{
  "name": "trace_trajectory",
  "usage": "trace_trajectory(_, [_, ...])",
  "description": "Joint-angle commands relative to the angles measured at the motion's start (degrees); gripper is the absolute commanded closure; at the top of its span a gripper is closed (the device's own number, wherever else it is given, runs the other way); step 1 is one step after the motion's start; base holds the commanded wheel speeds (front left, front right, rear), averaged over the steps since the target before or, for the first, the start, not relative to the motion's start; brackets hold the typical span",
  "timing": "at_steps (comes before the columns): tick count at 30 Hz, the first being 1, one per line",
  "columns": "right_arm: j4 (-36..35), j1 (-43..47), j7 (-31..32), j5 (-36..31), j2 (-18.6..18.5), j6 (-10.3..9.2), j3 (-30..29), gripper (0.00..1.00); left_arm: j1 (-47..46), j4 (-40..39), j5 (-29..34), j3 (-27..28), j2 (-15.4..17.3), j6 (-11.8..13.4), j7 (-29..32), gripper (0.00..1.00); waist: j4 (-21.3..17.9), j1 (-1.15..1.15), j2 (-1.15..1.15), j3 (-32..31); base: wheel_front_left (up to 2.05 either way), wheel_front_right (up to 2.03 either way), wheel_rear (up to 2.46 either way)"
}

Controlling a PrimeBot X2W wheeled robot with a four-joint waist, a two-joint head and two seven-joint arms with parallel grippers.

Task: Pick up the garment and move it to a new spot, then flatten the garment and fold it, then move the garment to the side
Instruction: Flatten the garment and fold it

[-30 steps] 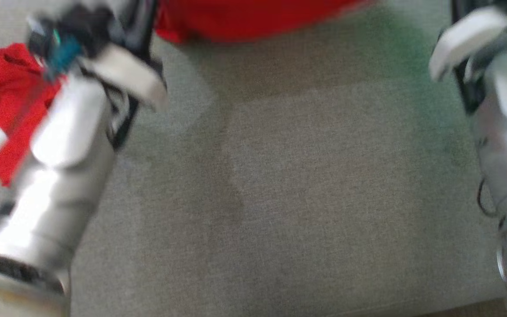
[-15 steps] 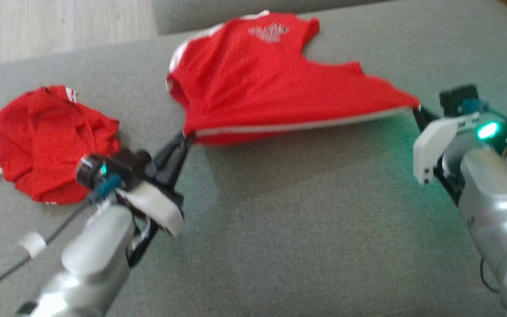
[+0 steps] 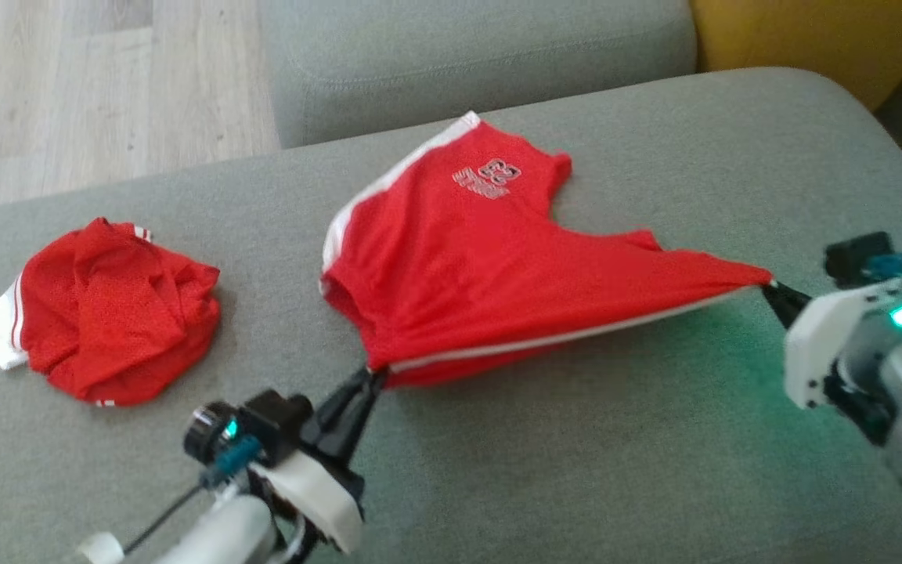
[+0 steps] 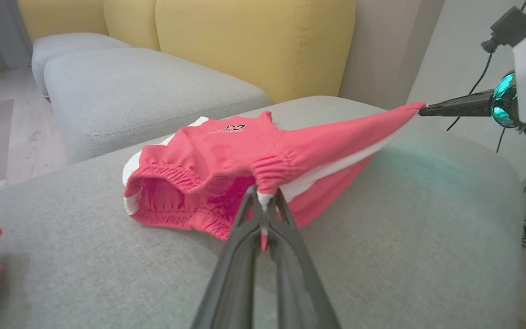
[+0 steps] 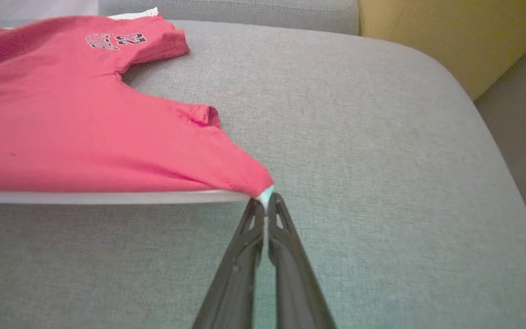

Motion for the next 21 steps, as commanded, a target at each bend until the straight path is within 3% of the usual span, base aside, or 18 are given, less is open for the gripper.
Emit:
trace_trajectory(1, [-2.64,1.22,0.40,1.87,-4.28,-0.06,-0.89,1.00,-1.13,-2.75,-0.63,2.10,2.76,1.10,0.37,1.00,-0.04,0.02,-0.01,-0.23,0.00,0.00,0.00])
trace_trajectory(9, [-11.47,5.80,-1.05,2.83,-7.11,-0.06,-8.48,1.00,-0.37,-8.23,-0.95,2.15,3.48,3.16,2.41,1.00,0.81,0.02,-0.01,1.27,0.00,0.00,0.00])
trace_trajectory(21, [-17.67,-1.15,-0.16,-7.99,-3.05,-0.06,-19.64,1.00,-9.88,-7.61,-1.07,4.55,1.61,3.51,3.82,1.00,5.75,0.02,-0.01,9.86,0.00,0.00,0.00])
